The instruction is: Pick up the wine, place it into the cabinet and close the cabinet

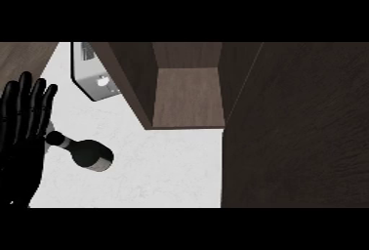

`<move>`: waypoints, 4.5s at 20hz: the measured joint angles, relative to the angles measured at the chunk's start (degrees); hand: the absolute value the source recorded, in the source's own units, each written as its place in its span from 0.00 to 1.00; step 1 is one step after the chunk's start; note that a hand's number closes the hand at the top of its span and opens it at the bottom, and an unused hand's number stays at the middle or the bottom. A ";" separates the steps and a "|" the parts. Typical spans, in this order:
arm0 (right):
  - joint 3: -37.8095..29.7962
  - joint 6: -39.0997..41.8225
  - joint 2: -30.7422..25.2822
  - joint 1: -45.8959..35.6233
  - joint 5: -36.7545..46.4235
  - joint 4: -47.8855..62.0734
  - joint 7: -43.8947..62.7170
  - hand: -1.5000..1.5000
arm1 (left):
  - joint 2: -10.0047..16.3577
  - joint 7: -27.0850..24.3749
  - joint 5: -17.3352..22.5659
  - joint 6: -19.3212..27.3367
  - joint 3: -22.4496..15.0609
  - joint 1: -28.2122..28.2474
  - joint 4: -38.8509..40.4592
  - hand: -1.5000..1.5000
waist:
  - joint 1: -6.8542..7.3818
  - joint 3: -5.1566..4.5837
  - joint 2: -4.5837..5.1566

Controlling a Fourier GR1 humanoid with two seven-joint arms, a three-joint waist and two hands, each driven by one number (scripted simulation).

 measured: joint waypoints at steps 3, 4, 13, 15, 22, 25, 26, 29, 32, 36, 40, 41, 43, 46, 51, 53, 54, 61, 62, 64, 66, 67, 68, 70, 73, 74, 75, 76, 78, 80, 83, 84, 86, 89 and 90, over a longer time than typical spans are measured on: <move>1.02 -0.46 1.20 2.02 0.75 -1.79 -0.25 0.00 | 0.46 1.08 1.09 -0.32 1.77 -4.36 3.84 0.00 | 0.37 0.06 0.59; 1.39 -0.50 1.55 3.50 0.67 -3.46 0.08 0.00 | 0.44 1.93 1.36 -0.18 2.11 -5.56 4.95 0.00 | 0.41 0.08 0.70; 11.39 8.43 -0.31 12.24 -6.60 -12.85 5.69 0.00 | -4.84 17.56 5.54 4.29 0.23 -14.12 11.24 0.00 | 0.39 0.15 0.92; 12.57 9.19 -0.80 14.38 -7.36 -15.68 7.26 0.00 | -5.57 21.88 5.03 6.31 -1.49 -14.82 9.34 0.00 | 0.56 0.09 0.92; 15.82 8.52 -0.91 15.86 -7.01 -21.14 13.61 0.00 | -6.32 32.42 1.53 12.87 -6.96 -17.35 2.27 0.00 | 0.89 0.10 0.91; 15.48 8.47 -1.11 15.59 -6.99 -21.66 14.98 0.00 | -6.57 36.76 -1.69 17.19 -11.06 -19.23 0.02 0.00 | 0.87 0.12 0.90; 15.70 8.47 -1.01 15.86 -6.94 -21.80 15.07 0.00 | -6.62 37.29 -2.52 17.97 -12.01 -19.24 -0.58 0.00 | 0.87 0.13 0.90; 16.08 8.28 -1.25 16.16 -6.83 -22.68 16.30 0.00 | -6.51 41.53 -4.10 19.36 -13.23 -20.30 -3.53 0.00 | 0.87 0.14 0.86; 17.06 7.96 -1.26 16.65 -6.67 -23.17 17.30 0.00 | -6.66 44.91 -6.46 22.33 -15.30 -22.26 -4.42 0.00 | 0.74 0.14 0.84; 19.27 6.02 -0.33 15.72 -6.15 -23.39 19.09 0.00 | -6.68 47.37 -9.33 24.28 -16.82 -21.71 -6.00 0.00 | 0.83 0.12 0.84; 18.85 5.40 -0.86 14.57 -5.94 -23.57 20.43 0.00 | -6.52 50.40 -12.12 24.96 -17.02 -23.12 -7.68 0.00 | 0.84 0.13 0.84; 19.07 5.12 -0.71 14.31 -5.85 -23.54 20.43 0.00 | -6.14 50.05 -11.83 24.59 -16.43 -22.52 -8.05 0.00 | 0.84 0.12 0.86; 18.61 4.89 -1.10 13.91 -5.82 -23.68 21.17 0.00 | -5.99 51.23 -13.39 24.51 -16.88 -22.22 -9.65 0.00 | 0.89 0.12 0.84; 19.31 4.15 -1.31 13.21 -5.71 -23.91 22.39 0.00 | -5.46 53.01 -14.07 24.08 -15.24 -22.75 -10.87 0.00 | 0.81 0.11 0.79; 20.20 3.50 -1.41 13.41 -5.42 -23.96 22.09 0.00 | -4.80 53.95 -14.66 23.49 -13.37 -21.64 -11.91 0.00 | 0.72 0.11 0.83; 19.62 3.29 -1.63 12.39 -5.36 -23.93 22.59 0.00 | -4.17 53.83 -13.85 22.98 -11.91 -21.08 -12.03 0.00 | 0.77 0.10 0.89; 19.13 2.92 -1.60 11.36 -5.36 -23.89 23.52 0.00 | -3.77 54.05 -13.30 22.62 -11.23 -20.47 -12.70 0.00 | 0.87 0.10 0.91; 19.31 1.67 -2.05 9.51 -5.14 -24.03 25.69 0.00 | -0.11 54.80 -11.28 20.34 -5.53 -18.28 -15.36 0.00 | 0.84 0.08 0.89; 19.95 1.67 -1.97 9.95 -5.06 -23.99 25.21 0.00 | 0.52 54.28 -10.34 19.77 -4.44 -17.33 -15.55 0.00 | 0.80 0.08 0.89; 19.93 1.55 -2.08 9.99 -5.02 -24.03 25.00 0.00 | 1.57 53.07 -8.36 18.71 -2.21 -16.10 -15.43 0.00 | 0.74 0.07 0.90; 20.61 1.48 -2.05 10.63 -4.94 -24.01 24.58 0.00 | 2.67 52.61 -6.54 17.75 0.13 -15.99 -14.62 0.00 | 0.66 0.08 0.91; 21.00 1.48 -2.15 11.07 -4.87 -24.01 24.35 0.00 | 3.24 52.29 -5.20 17.11 1.63 -15.06 -14.96 0.00 | 0.69 0.07 0.90; 21.03 1.44 -2.28 11.21 -4.86 -24.06 24.27 0.00 | 3.82 52.05 -4.14 16.56 3.01 -14.34 -15.15 0.00 | 0.70 0.06 0.88; 21.02 1.00 -2.24 10.51 -4.80 -24.09 24.60 0.00 | 4.39 50.25 -1.37 15.37 5.80 -12.56 -14.75 0.00 | 0.78 0.04 0.90; 19.52 1.25 -2.79 9.52 -4.85 -24.01 24.90 0.00 | 5.30 49.24 1.13 14.02 8.73 -11.09 -14.02 0.00 | 0.87 0.06 0.94; 19.90 0.90 -2.58 8.83 -4.81 -23.96 25.49 0.00 | 5.48 48.06 1.85 13.50 9.51 -11.14 -12.47 0.00 | 0.82 0.06 0.96; 20.31 0.74 -2.53 8.80 -4.78 -24.02 25.58 0.00 | 5.54 47.08 2.75 12.90 10.37 -10.32 -11.86 0.00 | 0.78 0.05 0.95; 20.31 0.72 -2.63 8.82 -4.80 -24.07 25.73 0.00 | 5.51 46.33 3.69 12.42 11.14 -9.67 -11.34 0.00 | 0.76 0.04 0.94; 20.56 0.82 -2.75 8.99 -4.74 -24.02 25.40 0.00 | 5.00 43.71 4.59 11.32 11.71 -7.96 -9.66 0.00 | 0.72 0.05 0.95; 20.50 0.48 -2.78 8.72 -4.74 -24.12 25.71 0.00 | 4.48 41.25 5.79 10.07 12.46 -5.79 -8.36 0.00 | 0.69 0.04 0.93; 20.52 0.33 -3.10 8.35 -4.76 -24.27 26.19 0.00 | 3.79 38.44 6.92 8.96 13.51 -3.74 -6.31 0.00 | 0.62 0.05 0.92; 20.08 0.09 -3.13 7.74 -4.80 -24.32 26.75 0.00 | 3.64 37.40 7.19 8.52 13.73 -3.35 -5.31 0.00 | 0.61 0.04 0.93; 20.39 -0.37 -2.96 7.10 -4.74 -24.30 26.96 0.00 | 2.72 34.20 7.82 7.28 14.07 -1.08 -3.27 0.00 | 0.59 0.03 0.92; 21.58 -0.91 -2.80 7.25 -4.62 -24.36 26.98 0.00 | 2.56 31.60 8.68 5.64 14.62 0.14 -0.23 0.00 | 0.48 0.04 0.90; 21.30 -0.78 -3.10 7.73 -4.64 -24.41 26.70 0.00 | 2.41 30.02 9.09 4.72 14.88 1.17 0.78 0.00 | 0.43 0.04 0.88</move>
